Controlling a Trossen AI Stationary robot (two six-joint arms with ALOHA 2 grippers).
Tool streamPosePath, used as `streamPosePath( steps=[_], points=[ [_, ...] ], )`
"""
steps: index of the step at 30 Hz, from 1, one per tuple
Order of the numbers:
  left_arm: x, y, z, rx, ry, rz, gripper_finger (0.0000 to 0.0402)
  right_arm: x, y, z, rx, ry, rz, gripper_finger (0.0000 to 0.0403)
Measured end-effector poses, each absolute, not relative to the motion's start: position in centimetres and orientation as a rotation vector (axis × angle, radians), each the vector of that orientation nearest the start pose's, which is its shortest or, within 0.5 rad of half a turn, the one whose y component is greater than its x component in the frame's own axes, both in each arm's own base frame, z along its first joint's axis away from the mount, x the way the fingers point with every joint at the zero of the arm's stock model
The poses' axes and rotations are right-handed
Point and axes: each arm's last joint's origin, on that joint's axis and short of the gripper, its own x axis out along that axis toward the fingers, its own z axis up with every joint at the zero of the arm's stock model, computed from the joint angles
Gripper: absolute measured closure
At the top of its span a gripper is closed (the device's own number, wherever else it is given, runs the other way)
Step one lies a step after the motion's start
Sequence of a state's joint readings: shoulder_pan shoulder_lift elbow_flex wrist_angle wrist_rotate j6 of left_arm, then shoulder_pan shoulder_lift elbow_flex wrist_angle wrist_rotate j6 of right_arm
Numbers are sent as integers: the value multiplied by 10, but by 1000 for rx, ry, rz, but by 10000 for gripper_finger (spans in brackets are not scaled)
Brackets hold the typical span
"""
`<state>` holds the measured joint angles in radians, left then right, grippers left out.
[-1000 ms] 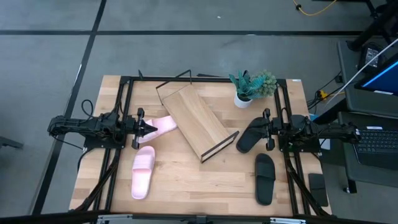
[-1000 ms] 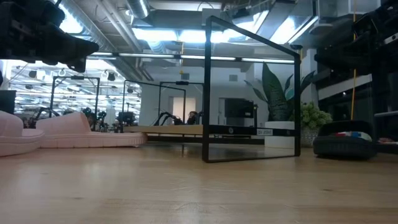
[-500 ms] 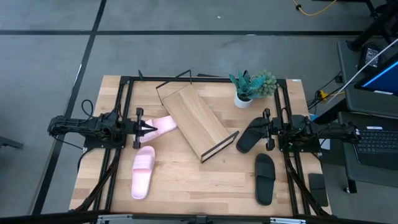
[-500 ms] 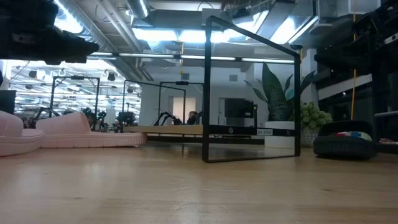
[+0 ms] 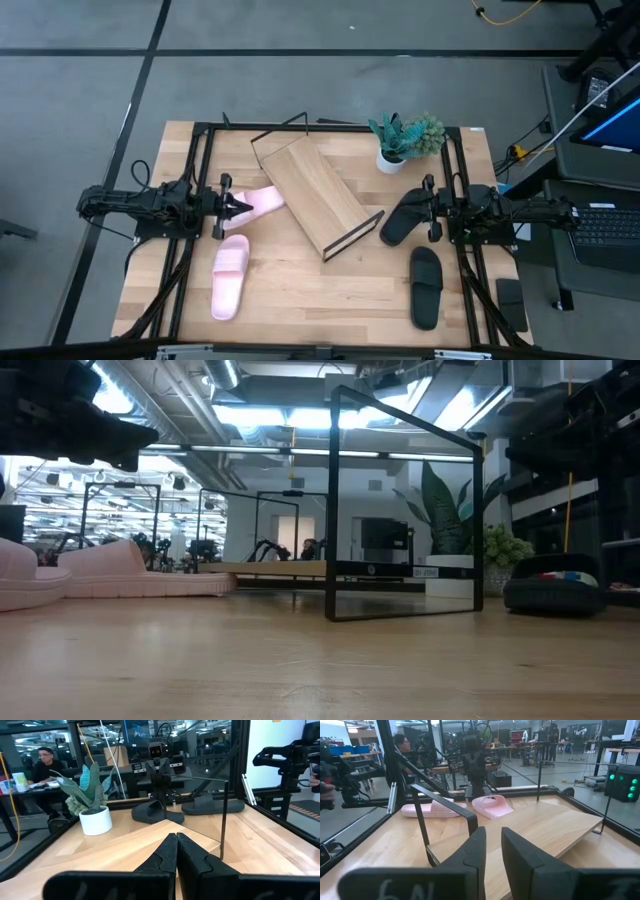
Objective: Pick and place slides into the shelf
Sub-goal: Put the top pink slide on the shelf
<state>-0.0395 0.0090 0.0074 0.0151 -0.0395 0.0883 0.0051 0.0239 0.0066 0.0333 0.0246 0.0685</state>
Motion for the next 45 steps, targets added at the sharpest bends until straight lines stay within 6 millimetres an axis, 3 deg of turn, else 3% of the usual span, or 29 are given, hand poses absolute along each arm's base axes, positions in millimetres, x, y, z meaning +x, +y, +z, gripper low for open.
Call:
streamPosePath(
  steps=[6, 12, 19, 24, 31, 37, 45],
  points=[
    [98, -3, 168, 32, -23, 0, 401, 99, 0, 169, 22, -37, -19, 340],
    [97, 1, 169, 58, -29, 116, 401, 99, 0, 172, 21, -67, -19, 340],
    [98, -2, 167, 1, -17, 26, 401, 98, 0, 176, 23, -110, -18, 340],
    [98, 3, 168, -50, -32, 155, 401, 98, -1, 179, 26, -144, -37, 340],
    [102, 15, 166, -65, -1, 314, 401, 98, -3, 180, 29, -131, -99, 392],
    [104, 25, 184, -12, -36, 325, 401, 100, -4, 190, 56, -97, -144, 399],
    [111, 30, 221, -41, -40, 226, 401, 106, -4, 232, 50, -105, -143, 400]
  ],
)
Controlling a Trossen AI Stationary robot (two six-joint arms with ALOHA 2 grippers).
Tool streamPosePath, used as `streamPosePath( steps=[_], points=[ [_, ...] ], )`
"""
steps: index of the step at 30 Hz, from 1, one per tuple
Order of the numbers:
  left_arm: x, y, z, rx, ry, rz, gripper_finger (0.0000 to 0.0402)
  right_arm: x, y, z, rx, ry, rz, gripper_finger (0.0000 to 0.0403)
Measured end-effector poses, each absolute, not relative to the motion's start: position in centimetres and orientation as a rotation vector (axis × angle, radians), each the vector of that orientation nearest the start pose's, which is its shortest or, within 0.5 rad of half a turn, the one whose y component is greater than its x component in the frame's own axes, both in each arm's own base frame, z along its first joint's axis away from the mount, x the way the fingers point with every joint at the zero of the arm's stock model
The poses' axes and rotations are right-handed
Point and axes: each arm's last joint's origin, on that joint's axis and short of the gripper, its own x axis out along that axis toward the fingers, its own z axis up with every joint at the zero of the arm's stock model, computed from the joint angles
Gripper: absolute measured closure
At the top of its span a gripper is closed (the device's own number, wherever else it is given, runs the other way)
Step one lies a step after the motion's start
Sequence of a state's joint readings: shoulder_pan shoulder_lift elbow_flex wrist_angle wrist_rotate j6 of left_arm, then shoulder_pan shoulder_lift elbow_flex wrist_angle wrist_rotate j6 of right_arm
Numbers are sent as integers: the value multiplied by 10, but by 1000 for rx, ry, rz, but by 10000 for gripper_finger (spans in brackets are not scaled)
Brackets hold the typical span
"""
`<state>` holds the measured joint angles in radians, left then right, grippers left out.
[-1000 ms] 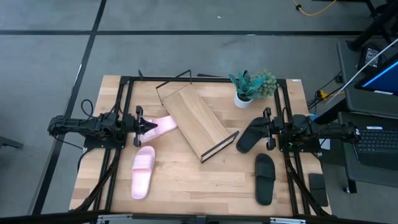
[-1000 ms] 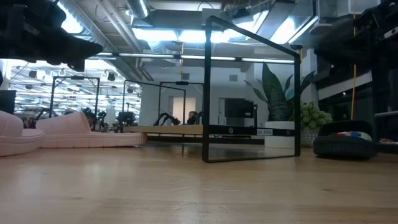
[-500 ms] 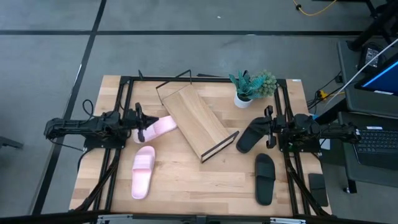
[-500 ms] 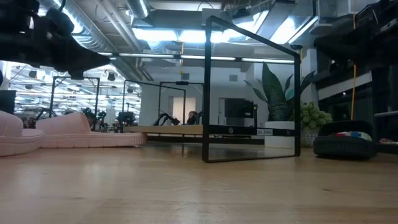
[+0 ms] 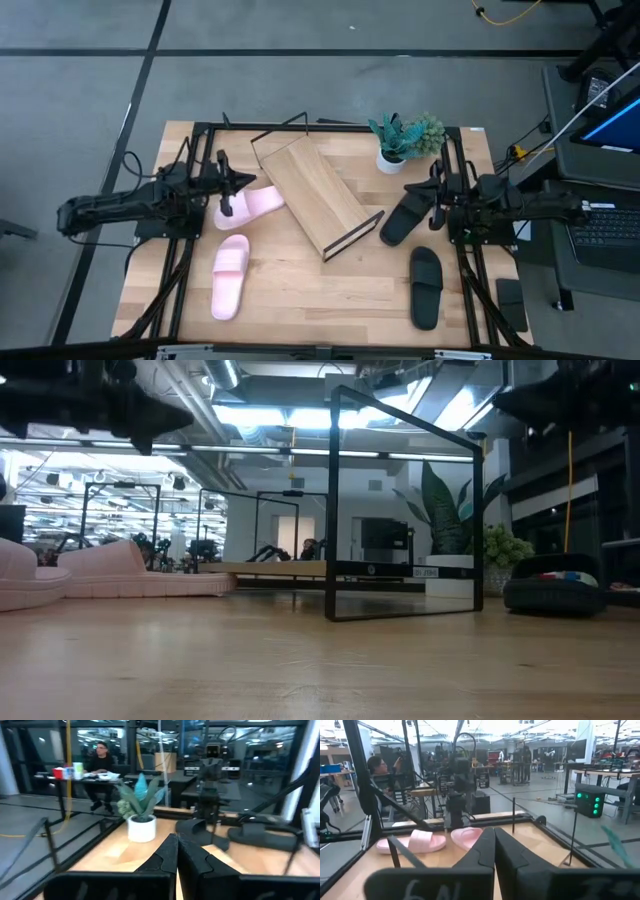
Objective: Pick and place slides into the shelf
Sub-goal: Put the top pink slide on the shelf
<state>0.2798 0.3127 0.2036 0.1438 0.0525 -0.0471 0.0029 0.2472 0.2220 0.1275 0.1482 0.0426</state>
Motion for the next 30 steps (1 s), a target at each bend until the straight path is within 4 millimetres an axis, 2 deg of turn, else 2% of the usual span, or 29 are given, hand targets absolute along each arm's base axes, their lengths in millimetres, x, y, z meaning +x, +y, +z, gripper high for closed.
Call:
streamPosePath(
  steps=[5, 9, 12, 14, 18, 25, 30],
  points=[
    [117, 29, 223, -42, 102, 91, 401, 115, -4, 245, 15, 29, -138, 400],
    [120, 25, 224, -23, 128, -56, 401, 126, 0, 258, -44, 48, -30, 400],
    [119, 20, 221, 36, 149, -177, 401, 135, 4, 259, -64, 101, 20, 400],
    [119, 19, 218, 41, 179, -194, 401, 141, 7, 257, -60, 155, 41, 400],
    [118, 19, 211, -16, 252, -99, 401, 149, 11, 258, -48, 167, 60, 400],
    [117, 24, 206, -165, 313, 85, 402, 151, 11, 257, -13, 175, -4, 393],
    [116, 25, 210, -393, 287, 182, 401, 153, 11, 256, 35, 183, -11, 390]
  ],
)
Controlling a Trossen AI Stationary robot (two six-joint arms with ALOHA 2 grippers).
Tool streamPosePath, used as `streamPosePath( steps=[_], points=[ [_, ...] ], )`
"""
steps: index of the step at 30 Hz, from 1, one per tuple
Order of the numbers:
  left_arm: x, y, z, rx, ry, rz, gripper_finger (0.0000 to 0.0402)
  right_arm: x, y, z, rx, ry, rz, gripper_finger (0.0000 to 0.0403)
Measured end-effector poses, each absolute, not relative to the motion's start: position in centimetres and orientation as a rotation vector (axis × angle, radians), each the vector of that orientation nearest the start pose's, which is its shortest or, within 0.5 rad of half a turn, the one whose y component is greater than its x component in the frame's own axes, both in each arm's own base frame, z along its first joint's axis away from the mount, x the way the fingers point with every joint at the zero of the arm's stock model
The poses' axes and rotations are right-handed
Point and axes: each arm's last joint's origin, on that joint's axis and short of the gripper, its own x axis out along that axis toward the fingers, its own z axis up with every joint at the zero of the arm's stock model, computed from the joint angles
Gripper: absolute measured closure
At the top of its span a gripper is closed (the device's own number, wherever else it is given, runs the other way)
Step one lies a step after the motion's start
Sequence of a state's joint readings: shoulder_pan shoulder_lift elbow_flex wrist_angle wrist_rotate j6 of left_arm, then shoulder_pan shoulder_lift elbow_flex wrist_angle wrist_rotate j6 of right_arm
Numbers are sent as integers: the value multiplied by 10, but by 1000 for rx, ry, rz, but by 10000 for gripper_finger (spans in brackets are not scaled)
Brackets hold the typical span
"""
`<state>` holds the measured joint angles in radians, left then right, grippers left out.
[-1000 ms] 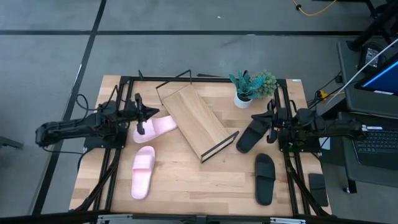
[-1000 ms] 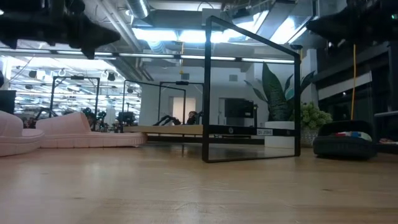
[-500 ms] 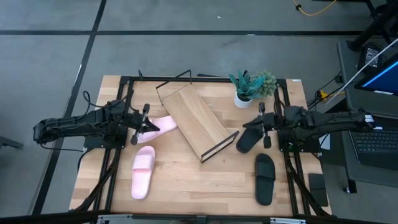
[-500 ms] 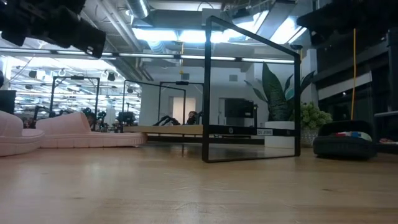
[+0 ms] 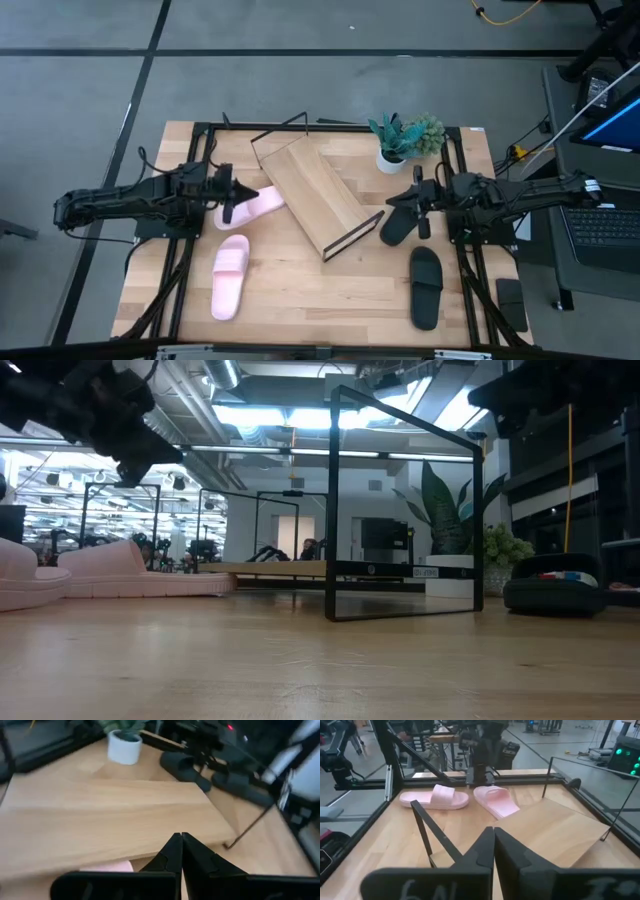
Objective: Pick and place slides into the shelf
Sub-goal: Put the top pink slide on the shelf
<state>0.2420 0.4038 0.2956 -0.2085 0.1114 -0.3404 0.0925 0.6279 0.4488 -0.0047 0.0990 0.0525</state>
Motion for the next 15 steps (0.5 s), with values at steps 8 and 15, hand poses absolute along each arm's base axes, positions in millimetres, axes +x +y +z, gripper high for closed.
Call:
streamPosePath(
  steps=[8, 15],
  points=[
    [103, 24, 258, -496, 341, 280, 402, 163, 11, 250, -9, 217, -62, 397],
    [98, 25, 266, -698, 528, 461, 402, 182, 12, 241, -112, 238, -50, 381]
  ],
)
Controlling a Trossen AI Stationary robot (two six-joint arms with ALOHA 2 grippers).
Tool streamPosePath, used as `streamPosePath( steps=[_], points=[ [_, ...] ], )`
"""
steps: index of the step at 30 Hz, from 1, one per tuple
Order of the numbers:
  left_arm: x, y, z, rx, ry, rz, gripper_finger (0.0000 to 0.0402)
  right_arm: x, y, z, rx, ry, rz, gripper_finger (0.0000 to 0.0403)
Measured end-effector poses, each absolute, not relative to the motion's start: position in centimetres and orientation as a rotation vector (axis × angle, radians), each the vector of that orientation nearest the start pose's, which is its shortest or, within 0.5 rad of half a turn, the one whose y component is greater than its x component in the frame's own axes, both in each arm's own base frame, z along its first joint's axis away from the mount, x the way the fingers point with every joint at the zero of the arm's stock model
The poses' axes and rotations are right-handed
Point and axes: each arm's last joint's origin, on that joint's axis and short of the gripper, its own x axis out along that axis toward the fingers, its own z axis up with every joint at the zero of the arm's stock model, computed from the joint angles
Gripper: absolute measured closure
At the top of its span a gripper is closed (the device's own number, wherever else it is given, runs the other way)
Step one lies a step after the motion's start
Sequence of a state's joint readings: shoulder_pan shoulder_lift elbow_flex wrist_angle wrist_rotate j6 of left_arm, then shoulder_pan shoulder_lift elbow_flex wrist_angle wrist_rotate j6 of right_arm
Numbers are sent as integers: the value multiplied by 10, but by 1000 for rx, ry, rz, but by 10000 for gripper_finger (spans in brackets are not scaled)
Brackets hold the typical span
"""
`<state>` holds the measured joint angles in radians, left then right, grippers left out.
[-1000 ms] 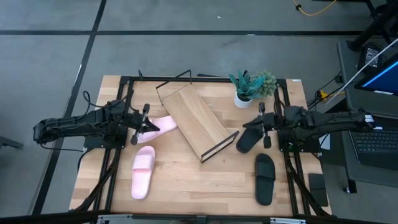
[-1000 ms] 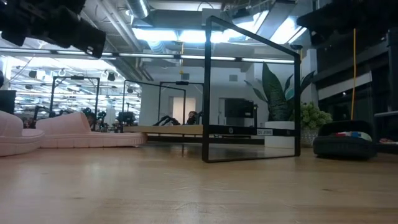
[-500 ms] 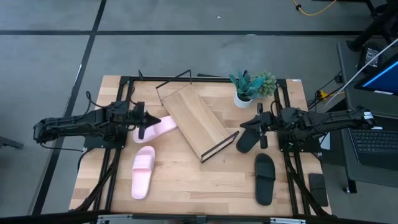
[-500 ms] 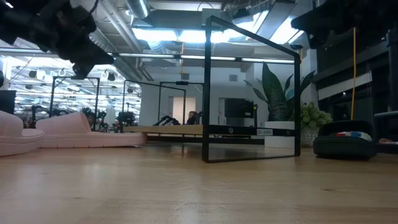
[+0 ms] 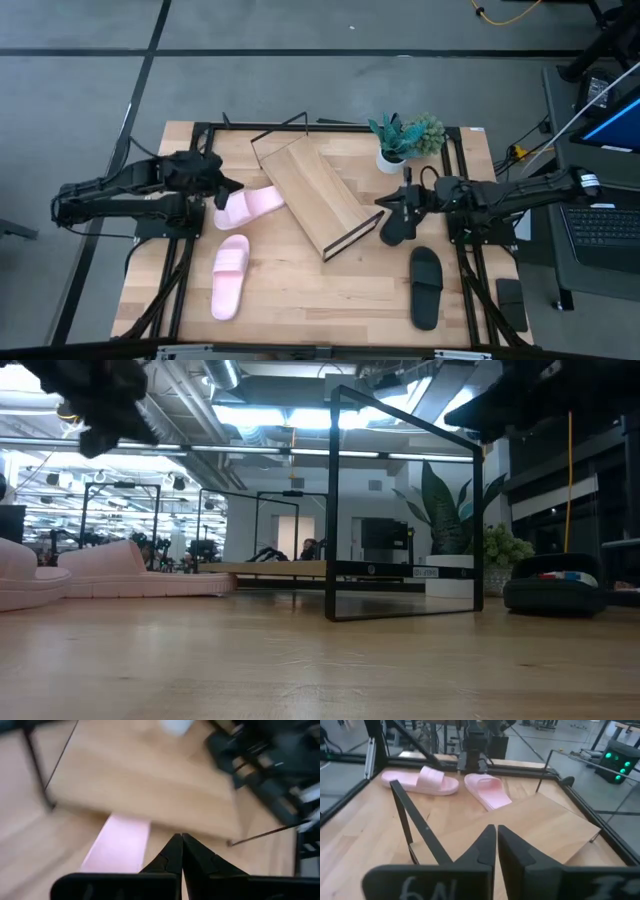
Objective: Pick and place slides into the shelf
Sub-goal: Put the top pink slide on the shelf
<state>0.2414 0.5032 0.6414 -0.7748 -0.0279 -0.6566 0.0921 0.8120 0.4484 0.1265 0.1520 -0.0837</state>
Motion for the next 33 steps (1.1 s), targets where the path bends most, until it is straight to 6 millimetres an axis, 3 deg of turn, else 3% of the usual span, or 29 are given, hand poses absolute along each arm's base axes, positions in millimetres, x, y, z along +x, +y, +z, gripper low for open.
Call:
streamPosePath(
  steps=[6, 11, 21, 28, 33],
  points=[
    [95, 24, 244, -877, 744, 626, 402, 191, 13, 245, -219, 168, -43, 389],
    [95, 21, 233, -968, 862, 658, 402, 191, 13, 246, -235, 151, -43, 395],
    [95, 15, 232, -1020, 884, 645, 402, 191, 12, 246, -239, 154, -46, 378],
    [95, 14, 232, -1141, 860, 695, 402, 191, 12, 246, -240, 160, -45, 386],
    [95, 14, 232, -1129, 870, 678, 402, 191, 12, 246, -240, 160, -45, 392]
  ],
)
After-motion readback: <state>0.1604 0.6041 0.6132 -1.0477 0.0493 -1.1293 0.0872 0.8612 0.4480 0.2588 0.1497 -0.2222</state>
